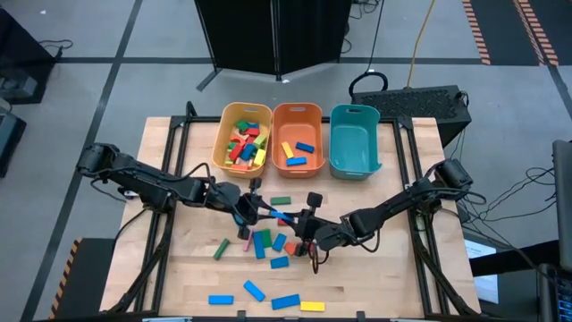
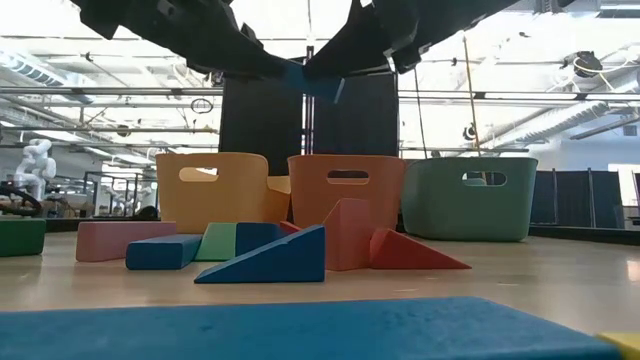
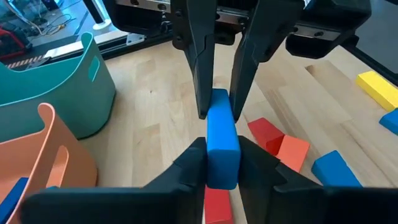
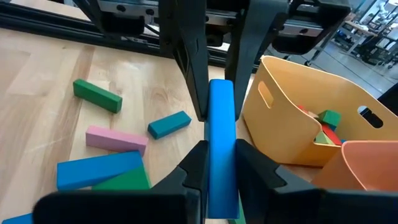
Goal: Sort blocks by size
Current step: Put the blue rectangle block into the orange bin
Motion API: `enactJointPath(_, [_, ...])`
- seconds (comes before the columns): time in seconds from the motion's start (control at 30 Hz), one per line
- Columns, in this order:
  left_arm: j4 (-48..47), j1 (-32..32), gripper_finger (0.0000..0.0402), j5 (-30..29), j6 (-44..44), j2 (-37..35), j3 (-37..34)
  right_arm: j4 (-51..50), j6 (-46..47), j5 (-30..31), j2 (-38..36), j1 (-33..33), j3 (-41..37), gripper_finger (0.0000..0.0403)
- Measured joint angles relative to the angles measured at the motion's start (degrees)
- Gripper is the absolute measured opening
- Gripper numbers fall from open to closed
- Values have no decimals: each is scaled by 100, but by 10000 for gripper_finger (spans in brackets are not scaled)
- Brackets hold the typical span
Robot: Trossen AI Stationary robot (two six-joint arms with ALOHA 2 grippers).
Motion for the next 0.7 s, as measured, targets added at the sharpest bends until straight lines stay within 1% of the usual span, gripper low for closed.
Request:
enactJointPath(0.1, [20, -2, 47, 34, 7, 0, 0, -1, 7, -2, 0, 0, -1, 48])
enactJointPath(0.2, [32, 0, 46, 28, 7, 0, 0, -4, 22, 4, 0, -2, 1, 59])
enactJointPath(0.27, [78, 0, 48, -7, 4, 0, 0, 1, 36, 115, 0, 1, 0, 72])
enactJointPath(0.4, [184, 111, 50, -126, 3, 0, 1, -301, 261, 969, 0, 74, 3, 103])
enactJointPath(0.5, [186, 278, 51, -120, -2, 0, 5, -594, 602, 1730, 2, 195, 3, 125])
enactJointPath(0.57, [165, 415, 51, -84, -2, 0, 7, -755, 861, 2119, 2, 268, 3, 135])
enactJointPath(0.63, [148, 569, 51, -62, -4, 0, 7, -903, 1095, 2280, 0, 337, 3, 142])
enactJointPath(0.7, [152, 761, 51, -50, -6, 0, 7, -1011, 1340, 2273, -7, 387, 3, 146])
